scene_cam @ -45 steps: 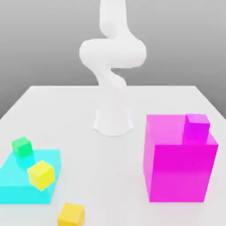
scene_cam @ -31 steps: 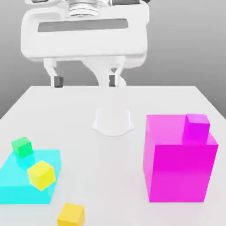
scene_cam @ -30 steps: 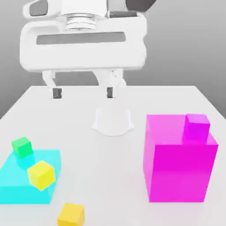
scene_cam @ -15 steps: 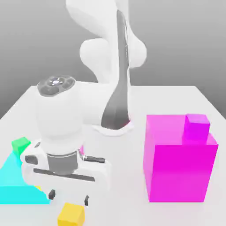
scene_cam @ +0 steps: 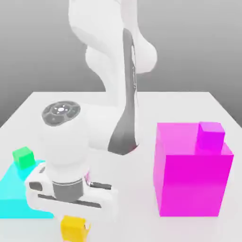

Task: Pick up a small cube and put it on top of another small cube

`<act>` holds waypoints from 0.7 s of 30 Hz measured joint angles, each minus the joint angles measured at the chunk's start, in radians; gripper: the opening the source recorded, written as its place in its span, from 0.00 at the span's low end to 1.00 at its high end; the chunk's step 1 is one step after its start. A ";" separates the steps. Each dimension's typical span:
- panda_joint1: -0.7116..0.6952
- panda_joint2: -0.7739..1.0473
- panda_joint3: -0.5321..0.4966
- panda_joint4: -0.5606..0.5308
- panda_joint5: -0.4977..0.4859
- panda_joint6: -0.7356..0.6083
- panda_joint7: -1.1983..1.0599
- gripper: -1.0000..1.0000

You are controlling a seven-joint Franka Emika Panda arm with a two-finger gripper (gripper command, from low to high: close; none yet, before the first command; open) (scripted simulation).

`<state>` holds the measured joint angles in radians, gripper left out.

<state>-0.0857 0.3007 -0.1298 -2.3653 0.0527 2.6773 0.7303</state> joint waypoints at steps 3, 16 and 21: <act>-0.027 -0.097 -0.077 -0.013 -0.080 -0.060 0.038 0.00; -0.323 -0.532 -0.266 -0.277 -0.209 -0.245 0.199 0.00; -0.311 -0.402 -0.295 -0.330 -0.126 -0.076 0.147 0.00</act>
<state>-0.3972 -0.1011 -0.4247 -2.6955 -0.0730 2.6018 0.8769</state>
